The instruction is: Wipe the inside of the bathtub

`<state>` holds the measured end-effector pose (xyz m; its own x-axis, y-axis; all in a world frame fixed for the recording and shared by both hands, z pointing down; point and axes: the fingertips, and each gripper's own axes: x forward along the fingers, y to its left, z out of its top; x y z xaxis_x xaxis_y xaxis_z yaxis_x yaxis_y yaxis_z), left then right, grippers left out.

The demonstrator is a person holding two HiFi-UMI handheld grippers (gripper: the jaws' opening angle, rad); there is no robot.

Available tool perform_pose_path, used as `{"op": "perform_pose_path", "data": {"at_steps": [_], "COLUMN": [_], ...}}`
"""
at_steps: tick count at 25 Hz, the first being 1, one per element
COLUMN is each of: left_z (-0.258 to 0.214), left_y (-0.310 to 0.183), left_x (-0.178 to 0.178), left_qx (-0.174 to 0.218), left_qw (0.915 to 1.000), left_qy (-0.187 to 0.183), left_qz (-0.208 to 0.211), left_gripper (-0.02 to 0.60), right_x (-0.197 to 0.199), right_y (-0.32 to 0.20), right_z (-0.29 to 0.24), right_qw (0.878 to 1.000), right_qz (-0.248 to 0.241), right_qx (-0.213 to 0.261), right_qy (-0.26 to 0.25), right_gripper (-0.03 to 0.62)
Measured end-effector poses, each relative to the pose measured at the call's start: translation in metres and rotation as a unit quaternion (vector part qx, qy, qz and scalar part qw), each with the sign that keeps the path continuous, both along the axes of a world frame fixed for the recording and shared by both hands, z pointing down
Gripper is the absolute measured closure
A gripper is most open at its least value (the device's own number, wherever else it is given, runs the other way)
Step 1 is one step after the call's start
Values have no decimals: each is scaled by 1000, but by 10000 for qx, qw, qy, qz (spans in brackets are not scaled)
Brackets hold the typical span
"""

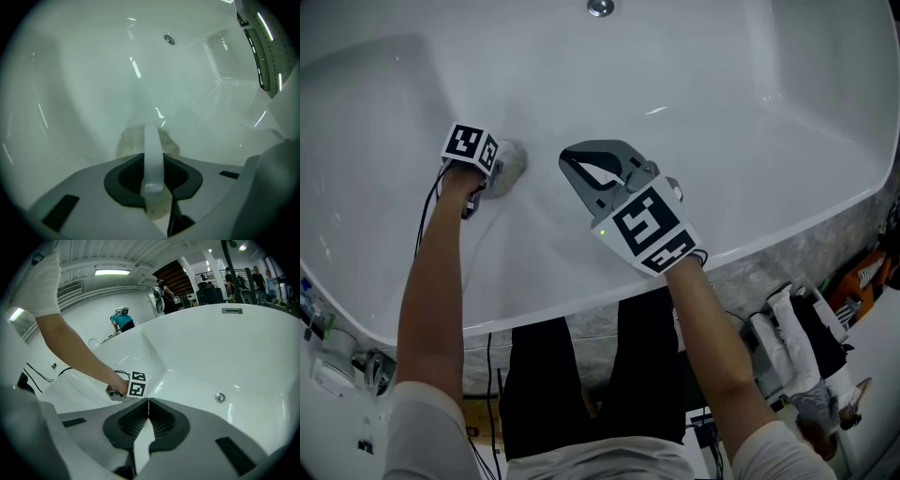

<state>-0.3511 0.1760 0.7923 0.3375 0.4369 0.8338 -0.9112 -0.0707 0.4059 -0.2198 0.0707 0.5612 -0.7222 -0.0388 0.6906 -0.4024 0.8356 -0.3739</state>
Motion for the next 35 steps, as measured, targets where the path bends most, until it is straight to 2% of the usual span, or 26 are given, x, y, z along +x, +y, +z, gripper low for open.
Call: {"op": "perform_pose_path", "data": {"at_steps": [2, 10, 21, 26, 31, 35], "left_z": [-9, -15, -41, -44, -65, -67], "left_y": [-2, -19, -44, -57, -62, -72], "left_x": [3, 45, 102, 131, 142, 165], "left_qx": [38, 129, 402, 471, 556, 579], "left_qw": [10000, 9998, 9990, 9986, 9982, 9980], "left_qy": [42, 102, 144, 158, 154, 152], "left_qz": [7, 89, 121, 156, 164, 205], "left_gripper": [482, 482, 482, 482, 482, 482], "right_x": [-1, 39, 114, 149, 161, 184], "right_y": [0, -21, -59, -69, -70, -81], "right_z": [-10, -19, -30, -25, -44, -45], "right_qw": [10000, 9997, 9974, 9974, 9973, 9971], "right_qz": [19, 109, 248, 141, 87, 172], "right_qx": [41, 206, 543, 534, 593, 609], "right_qy": [-11, 40, 396, 463, 426, 417], "right_gripper": [574, 574, 574, 574, 574, 574]}}
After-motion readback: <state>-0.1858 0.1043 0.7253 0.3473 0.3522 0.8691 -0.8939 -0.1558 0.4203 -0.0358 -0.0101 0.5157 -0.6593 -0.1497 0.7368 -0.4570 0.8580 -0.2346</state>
